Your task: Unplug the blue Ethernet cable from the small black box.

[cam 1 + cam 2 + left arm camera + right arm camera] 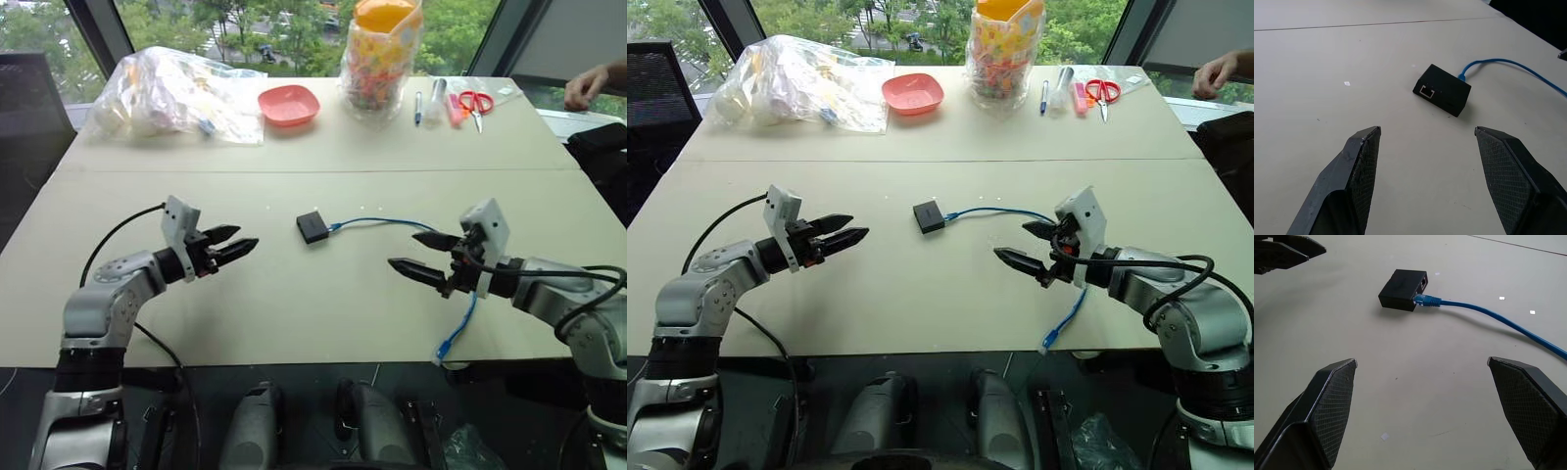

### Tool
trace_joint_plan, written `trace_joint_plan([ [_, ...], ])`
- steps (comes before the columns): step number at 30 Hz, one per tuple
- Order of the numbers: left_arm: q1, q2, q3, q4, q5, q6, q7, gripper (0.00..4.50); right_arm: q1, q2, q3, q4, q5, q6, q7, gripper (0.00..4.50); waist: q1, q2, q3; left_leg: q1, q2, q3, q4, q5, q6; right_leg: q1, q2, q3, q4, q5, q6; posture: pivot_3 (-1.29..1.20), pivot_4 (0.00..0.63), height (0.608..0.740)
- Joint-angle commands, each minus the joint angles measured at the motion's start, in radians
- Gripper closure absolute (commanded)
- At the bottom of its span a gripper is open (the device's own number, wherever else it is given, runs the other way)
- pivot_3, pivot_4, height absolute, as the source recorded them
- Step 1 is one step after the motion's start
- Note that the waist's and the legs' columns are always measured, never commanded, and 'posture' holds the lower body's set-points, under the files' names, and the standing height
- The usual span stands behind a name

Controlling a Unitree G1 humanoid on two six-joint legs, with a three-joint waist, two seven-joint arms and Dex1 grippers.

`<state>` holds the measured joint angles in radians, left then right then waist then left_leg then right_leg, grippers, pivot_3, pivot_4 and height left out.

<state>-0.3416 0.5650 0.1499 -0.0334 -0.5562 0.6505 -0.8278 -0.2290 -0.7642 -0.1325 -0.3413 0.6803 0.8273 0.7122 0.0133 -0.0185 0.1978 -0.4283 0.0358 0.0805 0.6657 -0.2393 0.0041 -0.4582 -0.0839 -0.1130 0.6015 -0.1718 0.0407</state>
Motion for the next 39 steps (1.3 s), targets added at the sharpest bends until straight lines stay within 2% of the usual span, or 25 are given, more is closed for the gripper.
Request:
trace_joint_plan([
  [1, 0.016, 0.007, 0.012, -0.053, -0.018, -0.007, -0.008, 1.33, -0.032, 0.004, 0.001, -0.006, -0.013, -0.032, 0.016, 0.0, -0.001, 0.0, 0.0, 0.0, 0.0, 0.0, 0.0, 0.0, 0.0, 0.0, 0.0, 0.0, 0.0, 0.0, 0.0, 0.0, 0.15, 0.74],
  [16, -0.006, 0.005, -0.009, -0.066, -0.017, 0.006, 0.007, 1.33, -0.076, 0.031, 0.042, 0.033, -0.059, -0.061, 0.043, 0.0, 0.0, 0.0, 0.0, 0.0, 0.0, 0.0, 0.0, 0.0, 0.0, 0.0, 0.001, 0.0, 0.001, 0.0, 0.0, 0.0, 0.15, 0.74],
  [21, -0.078, 0.029, -0.038, 0.017, 0.005, -0.016, -0.047, 1.33, -0.13, 0.046, 0.088, 0.088, -0.104, -0.093, 0.077, 0.0, 0.0, 0.0, 0.0, 0.0, -0.001, 0.0, 0.0, 0.0, 0.0, 0.0, 0.001, 0.0, 0.001, 0.0, 0.0, 0.0, 0.15, 0.74],
  [25, -0.122, 0.079, -0.071, 0.068, 0.021, -0.029, -0.139, 1.33, -0.227, 0.059, 0.173, 0.21, -0.19, -0.17, 0.131, 0.0, -0.004, 0.0, 0.0, 0.0, -0.001, 0.0, 0.0, 0.0, 0.0, 0.0, 0.001, 0.0, 0.001, 0.0, 0.0, 0.0, 0.15, 0.74],
  [29, -0.104, 0.197, -0.088, 0.021, -0.018, 0.029, -0.287, 1.33, -0.44, 0.137, 0.322, 0.528, -0.361, -0.364, 0.216, 0.0, -0.023, 0.0, 0.0, 0.0, -0.001, 0.001, 0.0, 0.0, 0.0, -0.002, 0.002, 0.0, 0.001, 0.0, -0.001, 0.0, 0.15, 0.74],
  [32, -0.071, 0.255, -0.058, -0.036, -0.05, 0.066, -0.314, 1.33, -0.604, 0.231, 0.373, 0.813, -0.439, -0.499, 0.286, 0.0, -0.028, 0.0, 0.001, 0.0, -0.001, 0.001, 0.0, 0.0, 0.0, -0.003, 0.003, 0.0, 0.003, 0.001, -0.001, 0.0, 0.15, 0.74],
  [36, 0.017, 0.261, 0.016, -0.135, -0.083, 0.105, -0.239, 1.33, -0.804, 0.355, 0.446, 1.255, -0.589, -0.723, 0.331, 0.0, -0.03, 0.001, 0.001, 0.0, -0.001, 0.001, -0.001, 0.001, 0.0, -0.004, 0.002, 0.001, 0.006, 0.002, 0.002, 0.0, 0.15, 0.74],
  [39, 0.118, 0.233, 0.065, -0.234, -0.104, 0.129, -0.159, 1.33, -0.899, 0.442, 0.482, 1.501, -0.687, -0.824, 0.338, 0.0, -0.031, 0.001, 0.001, 0.001, -0.002, 0.001, -0.001, 0.001, 0.0, -0.004, 0.002, 0.001, 0.008, 0.002, 0.003, 0.0, 0.15, 0.74],
])
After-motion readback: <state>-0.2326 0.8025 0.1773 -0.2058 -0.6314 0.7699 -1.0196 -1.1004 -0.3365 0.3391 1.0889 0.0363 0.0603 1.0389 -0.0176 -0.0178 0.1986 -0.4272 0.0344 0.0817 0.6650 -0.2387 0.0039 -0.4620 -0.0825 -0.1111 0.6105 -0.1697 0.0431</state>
